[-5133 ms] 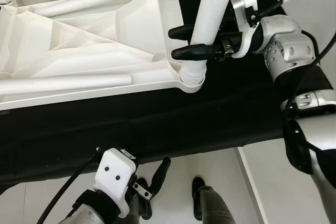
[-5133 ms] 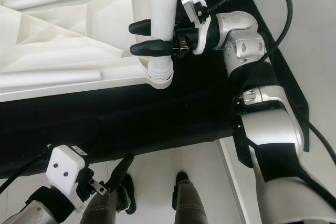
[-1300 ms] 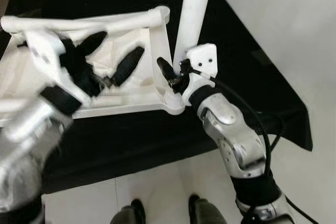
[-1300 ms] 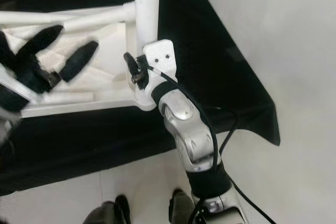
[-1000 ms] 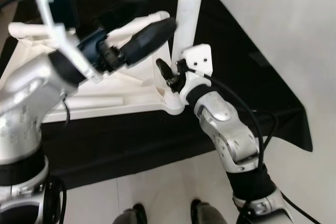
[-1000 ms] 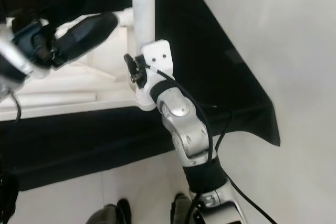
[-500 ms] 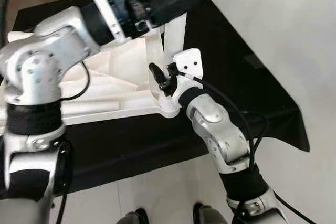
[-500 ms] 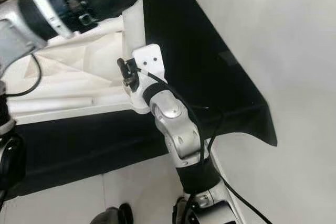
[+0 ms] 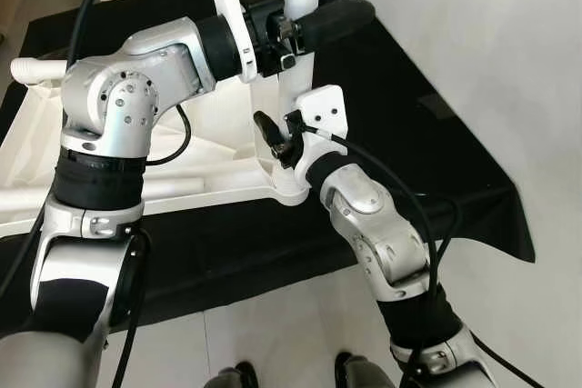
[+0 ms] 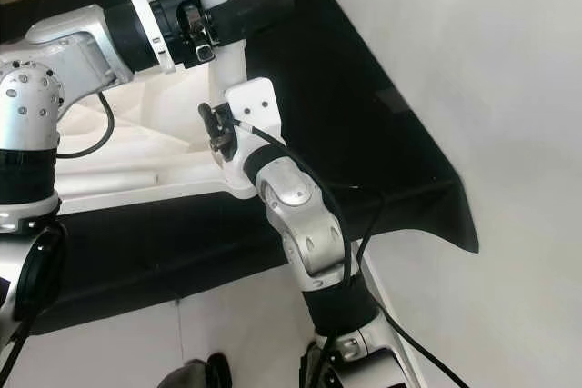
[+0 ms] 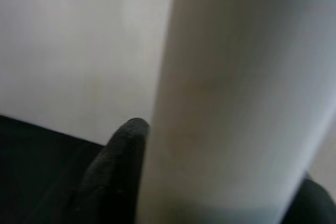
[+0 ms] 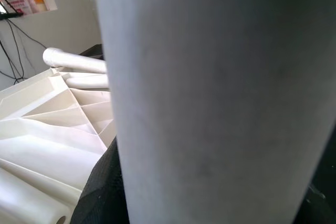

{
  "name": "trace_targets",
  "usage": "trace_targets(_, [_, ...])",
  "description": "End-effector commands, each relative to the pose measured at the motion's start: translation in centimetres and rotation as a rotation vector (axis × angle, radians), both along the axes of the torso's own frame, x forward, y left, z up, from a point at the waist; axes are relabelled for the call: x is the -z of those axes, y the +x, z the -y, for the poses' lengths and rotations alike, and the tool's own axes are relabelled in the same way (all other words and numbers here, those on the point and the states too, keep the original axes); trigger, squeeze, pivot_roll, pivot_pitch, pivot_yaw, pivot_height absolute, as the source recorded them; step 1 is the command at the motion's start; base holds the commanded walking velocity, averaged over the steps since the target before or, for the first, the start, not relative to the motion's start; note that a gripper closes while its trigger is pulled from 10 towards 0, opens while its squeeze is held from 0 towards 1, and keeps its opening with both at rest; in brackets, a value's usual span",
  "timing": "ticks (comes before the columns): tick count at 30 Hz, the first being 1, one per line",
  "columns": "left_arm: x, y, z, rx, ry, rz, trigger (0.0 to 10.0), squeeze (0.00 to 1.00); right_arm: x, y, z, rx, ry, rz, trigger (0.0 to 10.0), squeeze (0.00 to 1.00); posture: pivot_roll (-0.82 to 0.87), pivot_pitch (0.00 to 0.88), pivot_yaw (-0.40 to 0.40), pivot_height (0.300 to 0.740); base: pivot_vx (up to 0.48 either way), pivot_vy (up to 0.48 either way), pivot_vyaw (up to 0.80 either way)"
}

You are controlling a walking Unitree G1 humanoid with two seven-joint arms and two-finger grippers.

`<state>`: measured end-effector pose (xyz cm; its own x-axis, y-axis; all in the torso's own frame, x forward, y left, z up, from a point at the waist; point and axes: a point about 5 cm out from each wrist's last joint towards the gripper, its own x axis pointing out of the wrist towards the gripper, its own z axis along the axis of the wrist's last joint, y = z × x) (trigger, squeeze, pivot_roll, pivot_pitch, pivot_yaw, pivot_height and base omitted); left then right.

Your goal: Building children table

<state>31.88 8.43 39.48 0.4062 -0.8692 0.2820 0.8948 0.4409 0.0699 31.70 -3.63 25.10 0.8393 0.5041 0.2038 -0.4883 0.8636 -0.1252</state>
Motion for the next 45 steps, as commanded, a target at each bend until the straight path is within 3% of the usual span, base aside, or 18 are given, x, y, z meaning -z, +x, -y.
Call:
trace_targets(1, [-1.0, -0.4, 0.1, 0.002, 0.040, 0.051, 0.0, 0.00, 1.3, -0.9, -2.6, -0.130, -0.039, -0.041, 10.0, 0.00, -0.02, 0.197, 0.108, 0.740, 0.000, 0.000, 0.00])
trace_targets(10, [-1.3, -0.7, 0.1, 0.004, 0.075, 0.094, 0.0, 0.00, 1.3, -0.6, -2.1, -0.190, -0.046, -0.052, 10.0, 0.00, -0.01, 0.199, 0.102, 0.740, 0.000, 0.000, 0.00])
trace_targets(11, [-1.2, -0.8, 0.1, 0.006, 0.084, 0.097, 0.0, 0.00, 1.0, -0.6, -2.0, -0.259, -0.038, -0.052, 10.0, 0.95, -0.01, 0.199, 0.102, 0.740, 0.000, 0.000, 0.00])
trace_targets(12, [-1.1, -0.8, 0.2, 0.007, 0.090, 0.098, 0.0, 0.00, 0.7, -0.6, -1.9, -0.325, -0.030, -0.049, 10.0, 1.00, -0.01, 0.200, 0.100, 0.740, 0.000, 0.000, 0.00])
trace_targets(13, [-1.1, -0.8, 0.2, 0.007, 0.090, 0.098, 0.0, 0.00, 0.7, -0.6, -1.9, -0.325, -0.030, -0.049, 10.0, 1.00, -0.01, 0.200, 0.100, 0.740, 0.000, 0.000, 0.00])
trace_targets(14, [-0.9, -0.9, 0.2, 0.011, 0.094, 0.098, 0.0, 0.00, 0.0, -0.5, -1.6, -0.429, -0.031, -0.019, 10.0, 1.00, -0.01, 0.200, 0.097, 0.740, 0.000, 0.000, 0.00])
trace_targets(15, [-0.9, -0.9, 0.2, 0.011, 0.094, 0.098, 0.0, 0.00, 0.0, -0.5, -1.6, -0.429, -0.031, -0.019, 10.0, 1.00, -0.01, 0.200, 0.097, 0.740, 0.000, 0.000, 0.00])
trace_targets(16, [-0.8, -1.0, 0.4, 0.016, 0.097, 0.099, 0.0, 0.00, -0.8, -0.3, -0.9, -0.543, -0.069, 0.033, 10.0, 1.00, -0.01, 0.204, 0.093, 0.740, 0.000, 0.000, 0.00])
trace_targets(18, [-0.7, -1.1, 0.5, 0.020, 0.099, 0.099, 0.0, 0.00, -1.6, 0.3, 0.1, -0.633, -0.110, 0.063, 10.0, 1.00, -0.01, 0.205, 0.092, 0.740, 0.000, 0.000, 0.00])
trace_targets(22, [-0.6, -1.2, 0.7, 0.027, 0.100, 0.102, 0.0, 0.00, -2.8, 1.9, 1.7, -0.696, -0.221, 0.119, 10.0, 1.00, -0.01, 0.207, 0.090, 0.740, 0.000, 0.000, 0.00])
trace_targets(23, [-0.6, -1.3, 0.8, 0.030, 0.099, 0.104, 0.0, 0.00, -3.5, 2.8, 2.1, -0.713, -0.257, 0.123, 10.0, 0.76, -0.01, 0.211, 0.085, 0.740, 0.000, 0.000, 0.00])
trace_targets(24, [-0.6, -1.3, 0.9, 0.031, 0.096, 0.107, 0.0, 0.00, -4.0, 3.3, 2.3, -0.762, -0.302, 0.121, 10.0, 0.00, -0.01, 0.216, 0.079, 0.740, 0.000, 0.000, 0.00])
trace_targets(34, [-0.8, -1.7, 1.1, 0.037, 0.072, 0.114, 0.0, 0.00, -4.7, 4.4, 1.8, -0.946, -0.451, 0.033, 10.0, 0.00, 0.01, 0.238, 0.062, 0.740, 0.000, 0.000, 0.00])
trace_targets(35, [-0.8, -1.8, 1.1, 0.037, 0.071, 0.114, 0.0, 0.00, -4.6, 4.4, 1.7, -0.981, -0.464, 0.017, 7.5, 0.00, 0.01, 0.242, 0.058, 0.740, 0.000, 0.000, 0.00])
trace_targets(36, [-0.8, -1.8, 1.1, 0.037, 0.070, 0.114, 0.0, 0.00, -4.5, 4.4, 1.7, -1.001, -0.470, 0.009, 3.5, 0.00, 0.01, 0.242, 0.058, 0.740, 0.000, 0.000, 0.00])
trace_targets(38, [-0.8, -1.8, 1.2, 0.038, 0.070, 0.115, 0.0, 0.00, -4.5, 4.4, 1.7, -1.017, -0.472, 0.002, 3.5, 0.00, 0.01, 0.244, 0.056, 0.740, 0.000, 0.000, 0.00])
trace_targets(39, [-0.8, -1.9, 1.2, 0.038, 0.067, 0.116, 0.0, 0.00, -4.4, 4.4, 1.7, -1.029, -0.481, -0.004, 0.0, 0.00, 0.00, 0.246, 0.053, 0.740, 0.000, 0.000, 0.00])
trace_targets(45, [-0.9, -1.9, 1.1, 0.038, 0.060, 0.119, 0.0, 0.00, -4.2, 4.6, 1.8, -1.083, -0.494, 0.000, 0.0, 0.00, 0.00, 0.250, 0.058, 0.740, 0.000, 0.000, 0.00])
